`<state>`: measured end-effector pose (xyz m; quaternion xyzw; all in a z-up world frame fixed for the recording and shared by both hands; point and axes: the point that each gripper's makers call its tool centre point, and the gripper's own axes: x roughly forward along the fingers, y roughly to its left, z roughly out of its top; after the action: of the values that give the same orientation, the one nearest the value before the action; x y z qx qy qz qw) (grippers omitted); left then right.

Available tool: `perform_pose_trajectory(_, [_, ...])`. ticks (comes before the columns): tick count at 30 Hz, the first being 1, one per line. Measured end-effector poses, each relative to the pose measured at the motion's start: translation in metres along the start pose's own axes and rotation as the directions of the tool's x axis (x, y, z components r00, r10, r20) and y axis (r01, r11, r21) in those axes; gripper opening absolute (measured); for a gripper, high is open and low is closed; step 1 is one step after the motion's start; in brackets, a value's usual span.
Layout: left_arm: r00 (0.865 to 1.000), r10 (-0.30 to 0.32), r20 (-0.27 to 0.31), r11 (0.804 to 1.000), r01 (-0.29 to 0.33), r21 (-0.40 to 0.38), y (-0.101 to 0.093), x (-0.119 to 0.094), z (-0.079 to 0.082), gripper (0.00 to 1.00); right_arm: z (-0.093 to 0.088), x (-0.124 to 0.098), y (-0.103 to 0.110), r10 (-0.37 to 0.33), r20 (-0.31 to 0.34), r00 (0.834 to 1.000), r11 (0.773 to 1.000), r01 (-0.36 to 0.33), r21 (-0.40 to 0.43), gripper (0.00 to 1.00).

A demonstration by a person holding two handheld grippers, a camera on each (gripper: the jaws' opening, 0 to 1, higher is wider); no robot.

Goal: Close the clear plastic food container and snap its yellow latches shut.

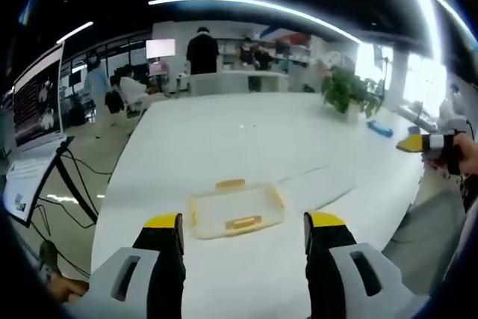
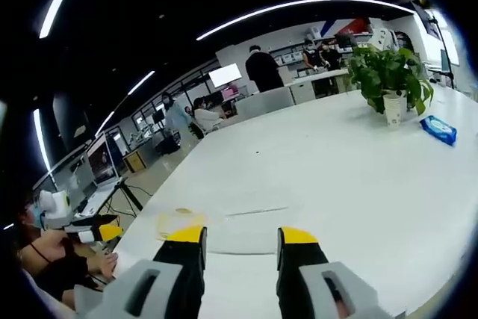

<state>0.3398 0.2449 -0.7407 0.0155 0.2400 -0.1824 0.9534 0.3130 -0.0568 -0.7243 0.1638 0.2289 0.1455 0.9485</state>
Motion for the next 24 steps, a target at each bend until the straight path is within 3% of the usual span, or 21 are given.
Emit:
perform_pose_trajectory(11, [1.0, 0.018, -0.013, 0.999, -0.018, -0.03, 0.013, 0.015, -0.004, 0.62, 0.001, 0.033, 0.034, 0.09, -0.043, 0.995, 0.994, -0.092, -0.052, 0.35])
perform_pose_trajectory(24, [0.999, 0.042, -0.028, 0.999, -0.042, -0.023, 0.037, 0.04, -0.001, 0.59, -0.01, 0.077, 0.077, 0.205, -0.094, 0.974, 0.975, -0.211, -0.068, 0.34])
